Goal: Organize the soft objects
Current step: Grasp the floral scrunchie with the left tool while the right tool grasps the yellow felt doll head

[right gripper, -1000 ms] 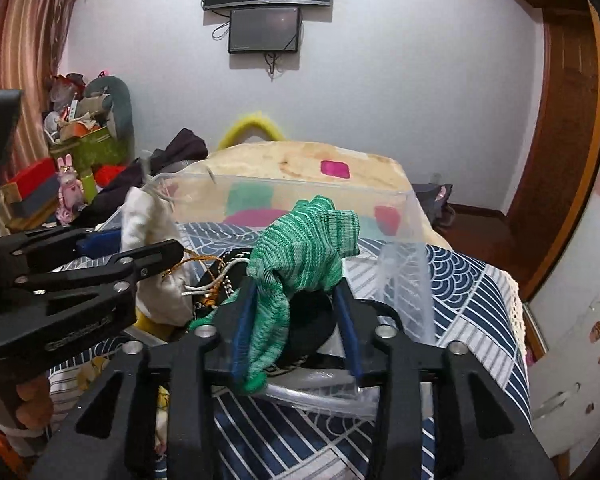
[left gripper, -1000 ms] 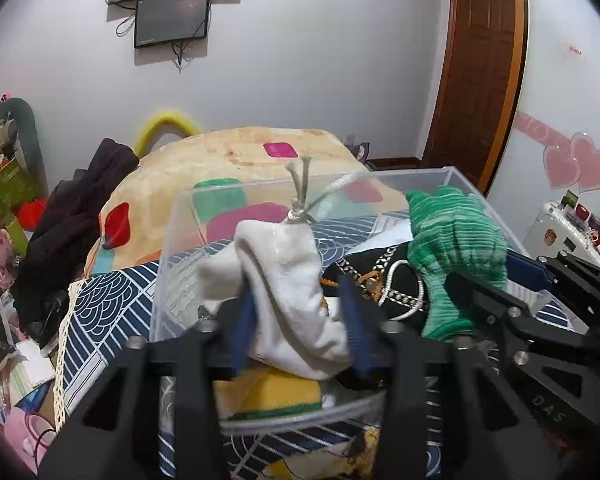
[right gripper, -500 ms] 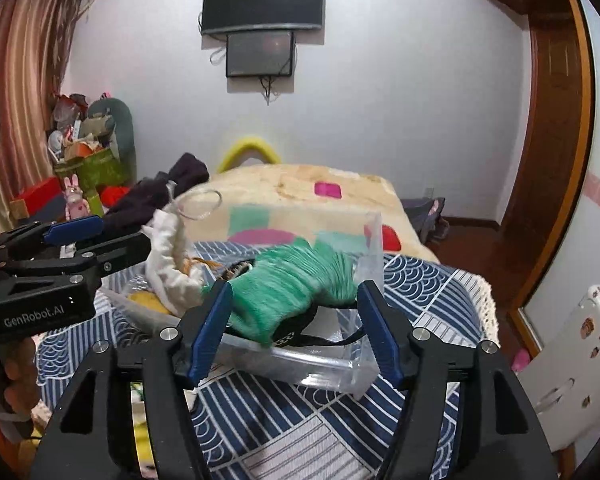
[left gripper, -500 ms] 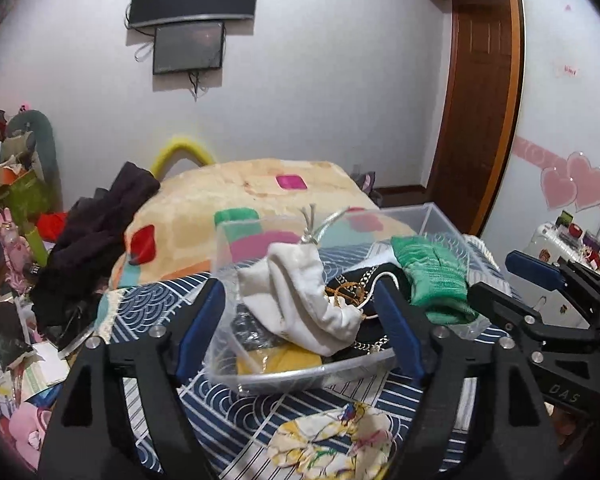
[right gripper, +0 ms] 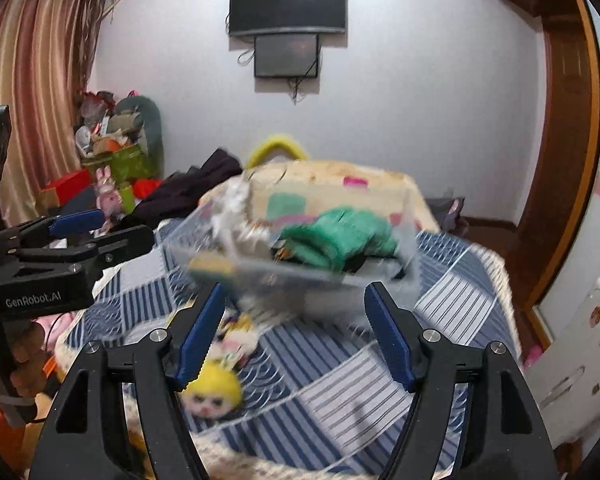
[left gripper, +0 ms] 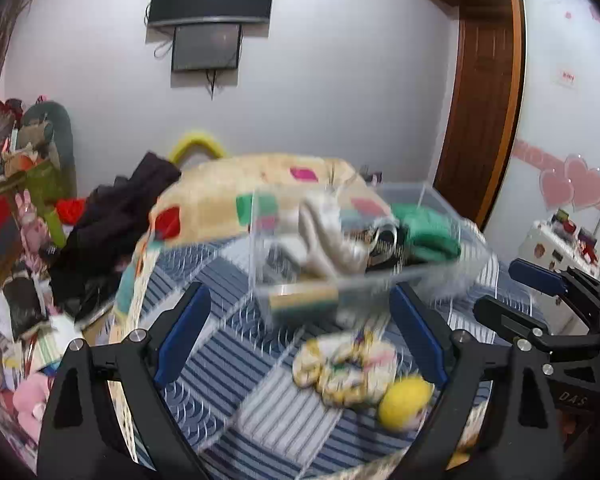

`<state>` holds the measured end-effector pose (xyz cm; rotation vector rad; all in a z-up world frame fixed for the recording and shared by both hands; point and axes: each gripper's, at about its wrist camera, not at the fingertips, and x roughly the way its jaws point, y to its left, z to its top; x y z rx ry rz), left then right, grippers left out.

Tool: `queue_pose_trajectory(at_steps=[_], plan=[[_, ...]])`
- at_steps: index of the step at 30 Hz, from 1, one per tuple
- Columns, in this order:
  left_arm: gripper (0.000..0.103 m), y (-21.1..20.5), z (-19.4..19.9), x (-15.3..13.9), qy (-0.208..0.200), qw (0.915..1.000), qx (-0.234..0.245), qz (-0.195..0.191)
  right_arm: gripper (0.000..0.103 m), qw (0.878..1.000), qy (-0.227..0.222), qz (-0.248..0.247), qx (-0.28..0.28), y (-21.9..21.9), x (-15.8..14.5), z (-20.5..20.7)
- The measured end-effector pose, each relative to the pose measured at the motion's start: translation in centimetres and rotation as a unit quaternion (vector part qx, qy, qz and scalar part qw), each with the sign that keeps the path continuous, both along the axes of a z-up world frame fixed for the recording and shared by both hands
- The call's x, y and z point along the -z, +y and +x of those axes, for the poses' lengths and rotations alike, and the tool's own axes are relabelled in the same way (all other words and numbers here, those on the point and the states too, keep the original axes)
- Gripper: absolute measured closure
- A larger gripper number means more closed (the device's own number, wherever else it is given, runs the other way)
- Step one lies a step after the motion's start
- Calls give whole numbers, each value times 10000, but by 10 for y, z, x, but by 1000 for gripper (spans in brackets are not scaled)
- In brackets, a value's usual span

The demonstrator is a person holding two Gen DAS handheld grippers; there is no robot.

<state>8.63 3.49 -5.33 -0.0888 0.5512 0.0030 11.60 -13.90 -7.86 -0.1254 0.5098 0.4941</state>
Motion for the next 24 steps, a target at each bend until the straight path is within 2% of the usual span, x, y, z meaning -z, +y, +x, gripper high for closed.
queue_pose_trajectory(at_steps=[7, 9, 14, 17, 19, 24], plan=[[13, 8, -14, 48, 646, 9978, -86, -94, 34, 9976, 531, -148, -416, 20, 32, -12], [24, 11, -16, 58, 782, 9968, -82, -166, 34, 9965, 626, -223, -500, 27, 40, -12], [32, 10, -14, 70, 975, 9944, 109, -401, 35, 9921, 937, -304, -775, 40, 59, -11], [32, 3, -10, 72, 1019, 9937, 231, -401, 59, 9895, 1141, -311, -833, 41, 67, -6], [32, 0, -7, 75, 1071, 9931, 273, -390, 62, 9879, 1253, -123, -908, 36, 68, -3], [31, -10, 9, 79, 1274, 9901, 453, -384, 63, 9950, 870, -188, -443, 21, 57, -5]])
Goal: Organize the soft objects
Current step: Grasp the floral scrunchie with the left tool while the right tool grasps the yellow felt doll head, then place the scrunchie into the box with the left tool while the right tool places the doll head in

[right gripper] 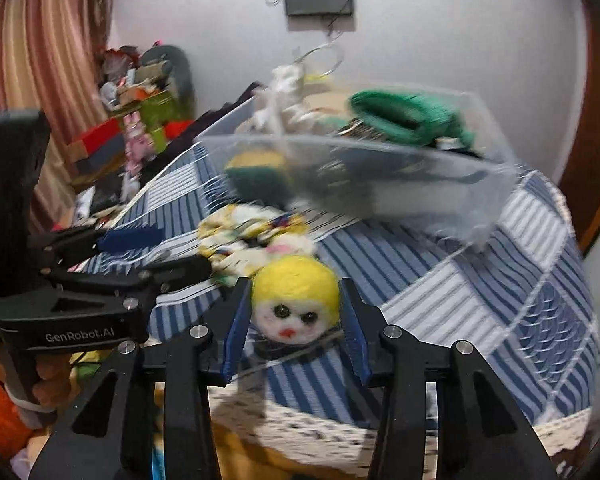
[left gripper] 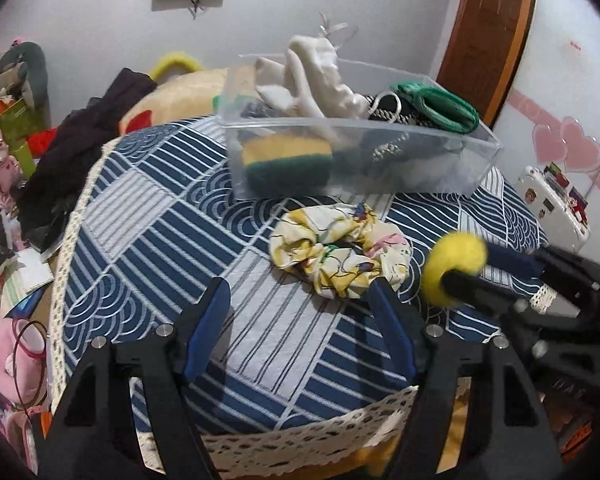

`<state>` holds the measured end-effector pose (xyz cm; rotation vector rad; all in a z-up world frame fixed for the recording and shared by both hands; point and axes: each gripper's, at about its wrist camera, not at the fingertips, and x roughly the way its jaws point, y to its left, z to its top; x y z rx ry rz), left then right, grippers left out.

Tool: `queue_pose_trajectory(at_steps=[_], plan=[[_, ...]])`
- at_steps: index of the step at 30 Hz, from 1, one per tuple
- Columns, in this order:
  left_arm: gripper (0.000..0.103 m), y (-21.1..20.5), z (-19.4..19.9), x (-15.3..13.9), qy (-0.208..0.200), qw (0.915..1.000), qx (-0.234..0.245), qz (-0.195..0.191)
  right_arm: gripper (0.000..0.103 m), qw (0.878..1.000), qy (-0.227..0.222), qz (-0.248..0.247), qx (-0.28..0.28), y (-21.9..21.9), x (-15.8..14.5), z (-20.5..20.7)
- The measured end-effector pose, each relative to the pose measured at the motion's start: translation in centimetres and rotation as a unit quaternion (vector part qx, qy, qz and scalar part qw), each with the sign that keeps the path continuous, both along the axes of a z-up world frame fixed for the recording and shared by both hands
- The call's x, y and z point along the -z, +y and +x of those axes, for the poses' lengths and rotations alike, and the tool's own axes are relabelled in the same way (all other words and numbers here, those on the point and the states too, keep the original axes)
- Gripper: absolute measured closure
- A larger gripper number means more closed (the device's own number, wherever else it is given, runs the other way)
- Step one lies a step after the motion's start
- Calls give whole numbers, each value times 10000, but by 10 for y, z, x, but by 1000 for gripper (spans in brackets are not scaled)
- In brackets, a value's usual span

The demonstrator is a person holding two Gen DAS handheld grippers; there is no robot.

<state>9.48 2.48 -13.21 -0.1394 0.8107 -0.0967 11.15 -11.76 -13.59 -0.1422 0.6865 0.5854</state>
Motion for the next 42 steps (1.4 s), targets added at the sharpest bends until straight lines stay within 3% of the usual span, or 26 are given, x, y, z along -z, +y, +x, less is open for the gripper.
queue_pose_trajectory(at_steps=[3, 9, 10, 12, 13, 15, 18, 32, 38, 42], plan=[[21, -7, 10, 2, 42, 9999, 66, 63, 63, 9997, -130, -30, 228, -11, -5, 3], [21, -23, 32, 7, 34, 9995, 251, 212, 63, 9993, -68, 80, 367, -25, -6, 7], [25, -25, 35, 9, 38, 9994, 271, 217, 63, 9993, -63, 78, 368, -25, -5, 7], [47, -28, 40, 13, 89, 9992, 355, 169, 63, 9993, -60, 79, 365, -26, -5, 6], [49, -29, 40, 14, 61, 9991, 403, 119, 63, 9993, -67, 78, 363, -26, -5, 5], [77, -29, 35, 13, -43, 9988, 482, 88, 63, 9992, -93, 79, 382, -27, -8, 5], [87, -27, 28, 9, -118, 9986, 509, 32, 63, 9989, -160, 64, 426, -29, -10, 8], [89, 1, -4, -58, -1114, 9937, 73, -54, 63, 9930, -877, 201, 771, -46, -57, 15], [89, 8, 14, -87, -1429, 9896, -69, -134, 63, 9873, -1263, 254, 930, -48, -76, 27], [89, 4, 34, -91, -1468, 9891, -80, -98, 63, 9870, -1238, 202, 1008, -45, -74, 44]])
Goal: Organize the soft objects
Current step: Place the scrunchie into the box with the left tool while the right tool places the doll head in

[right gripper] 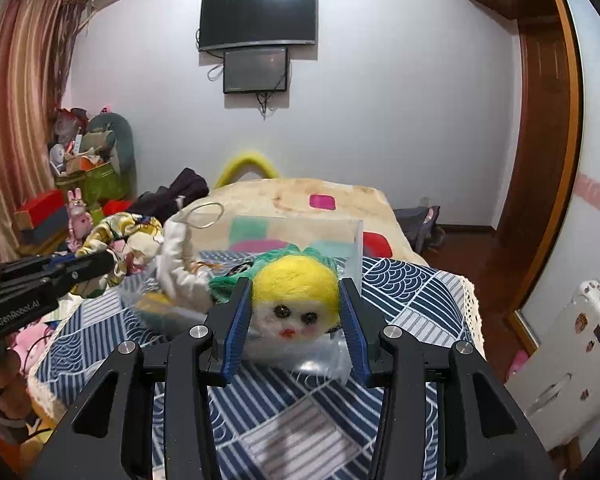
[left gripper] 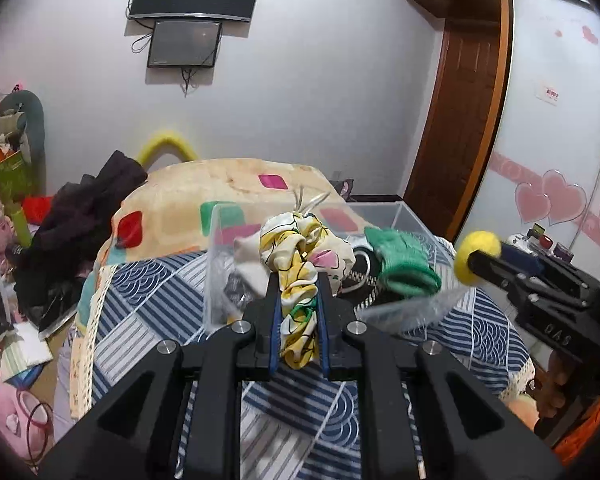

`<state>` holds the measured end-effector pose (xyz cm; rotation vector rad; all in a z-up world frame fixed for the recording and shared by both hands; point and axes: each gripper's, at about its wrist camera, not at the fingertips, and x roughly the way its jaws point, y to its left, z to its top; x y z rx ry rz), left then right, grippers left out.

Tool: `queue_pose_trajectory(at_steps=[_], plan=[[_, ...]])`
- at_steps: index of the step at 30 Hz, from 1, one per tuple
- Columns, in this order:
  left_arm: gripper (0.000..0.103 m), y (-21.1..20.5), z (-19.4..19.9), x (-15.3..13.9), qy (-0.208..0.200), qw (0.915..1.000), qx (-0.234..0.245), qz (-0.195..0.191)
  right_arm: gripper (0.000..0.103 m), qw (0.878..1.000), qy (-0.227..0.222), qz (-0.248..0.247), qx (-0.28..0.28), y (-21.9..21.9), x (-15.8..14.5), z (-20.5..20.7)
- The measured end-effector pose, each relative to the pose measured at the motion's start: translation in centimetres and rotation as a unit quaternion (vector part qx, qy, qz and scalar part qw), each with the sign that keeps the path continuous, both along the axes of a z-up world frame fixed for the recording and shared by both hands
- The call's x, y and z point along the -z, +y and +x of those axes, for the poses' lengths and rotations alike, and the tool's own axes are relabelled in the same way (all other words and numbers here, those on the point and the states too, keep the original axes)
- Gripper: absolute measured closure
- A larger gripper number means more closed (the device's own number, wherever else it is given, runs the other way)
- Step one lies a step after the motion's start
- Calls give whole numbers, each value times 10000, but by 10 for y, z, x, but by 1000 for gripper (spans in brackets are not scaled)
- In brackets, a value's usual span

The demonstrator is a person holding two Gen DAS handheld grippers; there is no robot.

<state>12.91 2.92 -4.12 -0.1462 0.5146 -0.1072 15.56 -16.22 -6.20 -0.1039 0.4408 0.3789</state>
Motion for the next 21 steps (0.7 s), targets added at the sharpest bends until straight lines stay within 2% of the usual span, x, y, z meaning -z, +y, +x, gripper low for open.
queue_pose_trajectory(at_steps=[3, 8, 11, 14, 16, 21], plan=[[89, -4, 19, 5, 83, 9999, -35, 92, 63, 9998, 122, -85, 117, 4, 9, 14], [89, -9, 58, 32, 574, 9983, 69, 3, 63, 9990, 400, -127, 160, 5, 21, 33], [88, -16, 74, 48, 809, 9967, 77, 78, 63, 9984, 540, -141, 119, 6, 28, 37], [88, -18, 77, 52, 809, 9967, 63, 99, 63, 9981, 568, -208, 104, 8, 31, 37], [85, -17, 75, 51, 807, 9967, 84, 100, 61, 9981, 553, -269, 97, 10, 29, 34], [59, -15, 60, 46, 754, 9971, 71, 44, 57, 9978, 633, -184, 50, 7, 25, 30]])
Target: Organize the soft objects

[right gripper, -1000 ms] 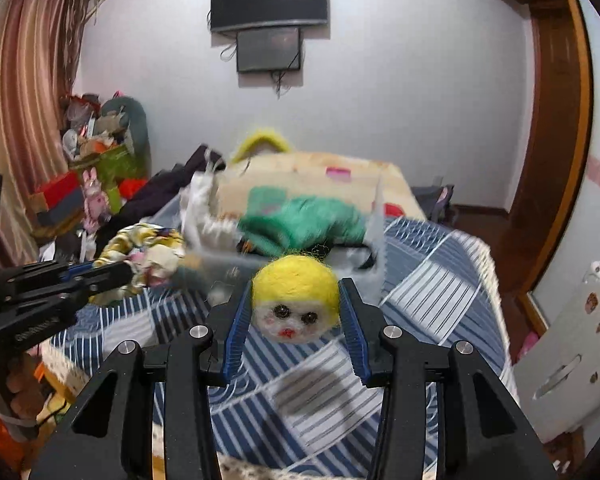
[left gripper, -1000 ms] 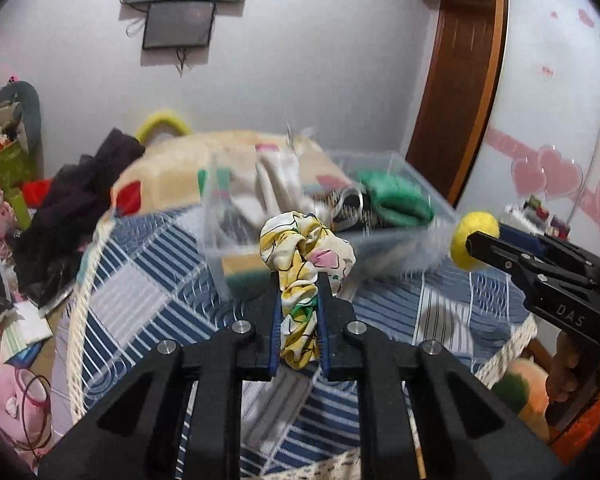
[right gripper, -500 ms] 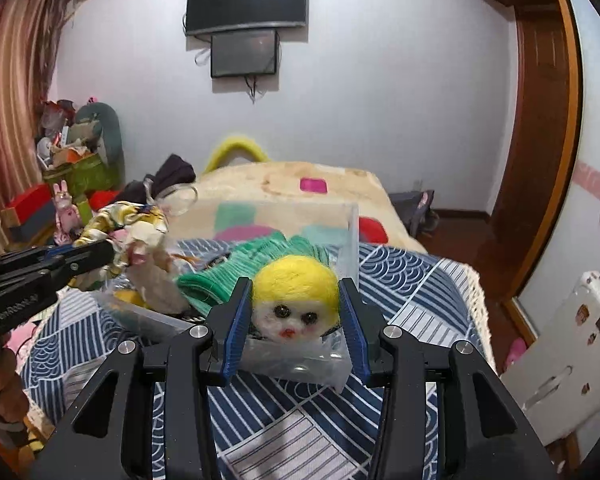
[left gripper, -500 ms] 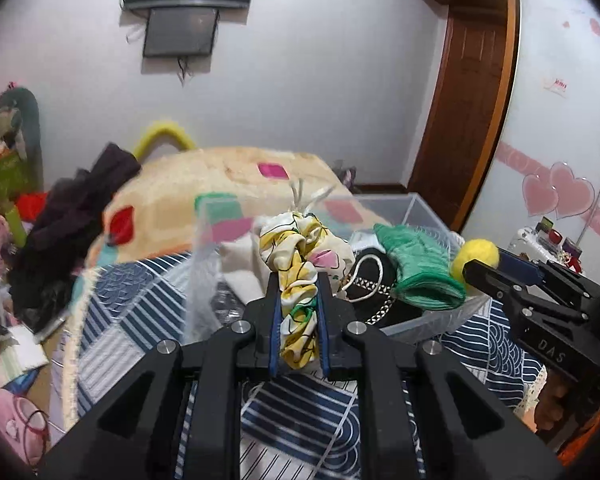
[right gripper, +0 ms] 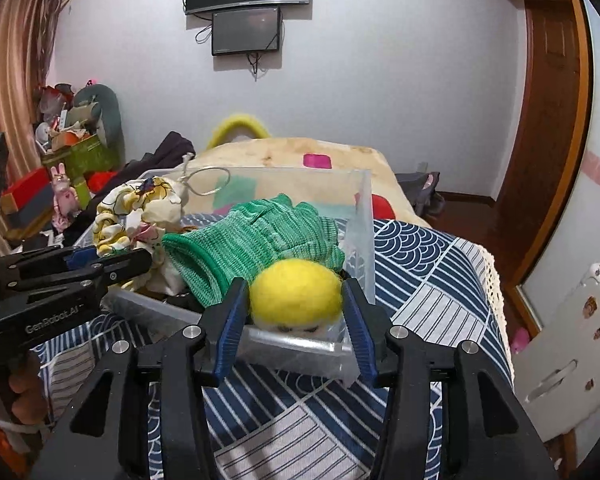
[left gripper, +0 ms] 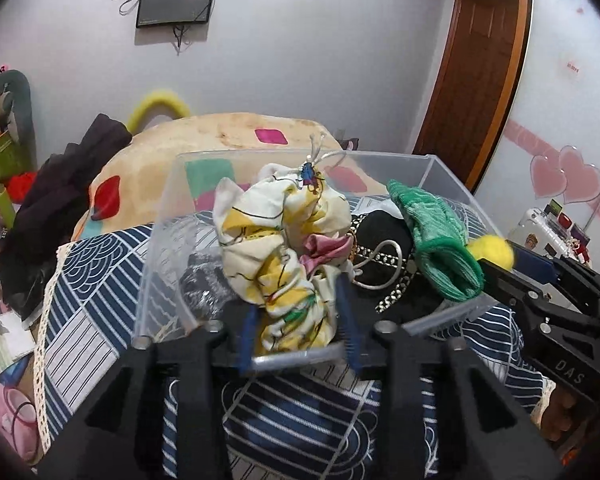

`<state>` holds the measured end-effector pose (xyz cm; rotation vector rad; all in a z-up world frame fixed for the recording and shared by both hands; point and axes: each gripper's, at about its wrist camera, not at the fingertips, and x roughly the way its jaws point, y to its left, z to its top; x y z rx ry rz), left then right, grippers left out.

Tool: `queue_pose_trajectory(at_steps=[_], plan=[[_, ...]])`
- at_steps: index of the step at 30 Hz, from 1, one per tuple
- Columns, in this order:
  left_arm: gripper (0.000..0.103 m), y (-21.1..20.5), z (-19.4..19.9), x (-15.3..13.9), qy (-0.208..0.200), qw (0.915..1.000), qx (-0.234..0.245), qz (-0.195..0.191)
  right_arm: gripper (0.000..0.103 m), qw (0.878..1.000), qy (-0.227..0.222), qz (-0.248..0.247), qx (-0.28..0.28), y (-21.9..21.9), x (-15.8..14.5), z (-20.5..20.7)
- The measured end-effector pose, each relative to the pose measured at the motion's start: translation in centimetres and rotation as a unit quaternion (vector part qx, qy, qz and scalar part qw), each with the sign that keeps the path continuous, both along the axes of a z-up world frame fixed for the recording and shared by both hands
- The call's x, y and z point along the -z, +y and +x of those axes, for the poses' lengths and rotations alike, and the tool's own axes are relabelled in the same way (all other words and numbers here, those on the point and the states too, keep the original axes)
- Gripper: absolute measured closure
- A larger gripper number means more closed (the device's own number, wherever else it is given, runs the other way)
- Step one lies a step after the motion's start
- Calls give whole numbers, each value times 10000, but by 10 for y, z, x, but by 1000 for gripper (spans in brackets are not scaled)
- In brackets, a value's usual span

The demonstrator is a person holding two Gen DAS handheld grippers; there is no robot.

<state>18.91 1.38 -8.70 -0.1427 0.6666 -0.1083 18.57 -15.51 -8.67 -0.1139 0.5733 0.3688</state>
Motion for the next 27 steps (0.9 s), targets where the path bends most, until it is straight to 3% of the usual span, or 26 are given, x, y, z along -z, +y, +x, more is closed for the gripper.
queue_pose_trajectory(at_steps=[7, 13, 19, 21, 27], plan=[[58, 2, -30, -18, -258, 9997, -23, 38, 49, 9995, -232, 192, -51, -11, -18, -19], [54, 4, -64, -51, -762, 9969, -159, 116, 41, 9970, -651, 406, -102, -17, -45, -42], [42, 4, -103, -85, -1370, 9898, -304, 227, 30, 9908, -1191, 612, -196, -24, -72, -70], [34, 1, -114, -94, -1523, 9874, -337, 268, 23, 9882, -1359, 671, -234, -24, -79, -78], [14, -4, -138, -109, -1882, 9808, -397, 327, 14, 9806, -1803, 730, -257, -19, -90, -97]])
